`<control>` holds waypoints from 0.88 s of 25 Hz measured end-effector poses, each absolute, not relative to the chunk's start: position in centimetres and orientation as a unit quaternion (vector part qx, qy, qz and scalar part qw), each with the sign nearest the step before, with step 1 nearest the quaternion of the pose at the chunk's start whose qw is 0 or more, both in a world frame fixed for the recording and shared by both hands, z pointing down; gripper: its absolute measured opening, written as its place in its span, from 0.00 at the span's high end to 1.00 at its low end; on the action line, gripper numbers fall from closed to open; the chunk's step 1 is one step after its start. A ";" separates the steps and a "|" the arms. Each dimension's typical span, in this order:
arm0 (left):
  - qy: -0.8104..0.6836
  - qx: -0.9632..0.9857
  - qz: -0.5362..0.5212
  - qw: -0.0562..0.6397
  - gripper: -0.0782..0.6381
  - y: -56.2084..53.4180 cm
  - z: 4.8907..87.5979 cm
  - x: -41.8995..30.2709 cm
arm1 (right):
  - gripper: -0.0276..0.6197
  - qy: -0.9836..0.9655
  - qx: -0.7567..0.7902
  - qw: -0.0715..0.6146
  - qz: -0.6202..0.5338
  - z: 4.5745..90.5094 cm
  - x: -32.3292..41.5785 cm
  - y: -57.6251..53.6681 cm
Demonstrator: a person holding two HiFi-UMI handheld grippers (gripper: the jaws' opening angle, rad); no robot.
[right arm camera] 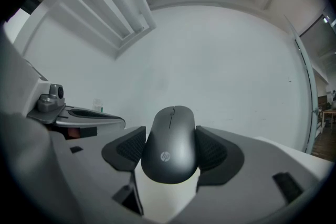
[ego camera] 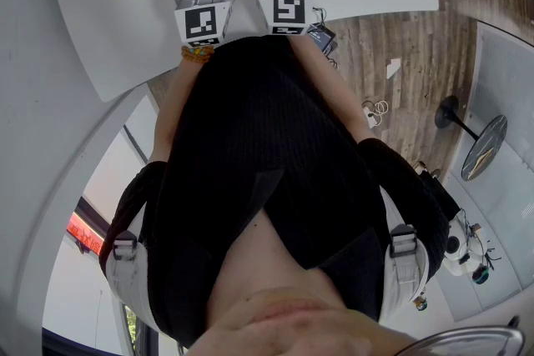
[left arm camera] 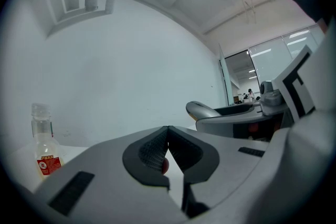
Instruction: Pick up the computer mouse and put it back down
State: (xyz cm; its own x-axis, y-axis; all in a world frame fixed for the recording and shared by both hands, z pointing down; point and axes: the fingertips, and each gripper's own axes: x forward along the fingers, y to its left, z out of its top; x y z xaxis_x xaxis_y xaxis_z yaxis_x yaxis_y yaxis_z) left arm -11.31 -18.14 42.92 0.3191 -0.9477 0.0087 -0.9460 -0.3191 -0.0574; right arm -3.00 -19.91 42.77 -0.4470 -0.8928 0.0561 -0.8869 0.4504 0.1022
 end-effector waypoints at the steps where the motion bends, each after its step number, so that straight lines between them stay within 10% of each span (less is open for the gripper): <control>1: 0.583 -0.812 -0.020 0.021 0.87 -18.1 42.9 -11.3 | 0.51 -0.850 0.523 0.051 -0.029 42.8 -3.0 -19.9; 22: 0.584 -0.812 -0.024 0.019 0.87 -18.3 43.1 -11.4 | 0.51 -0.853 0.510 0.108 0.037 47.7 -3.1 -20.5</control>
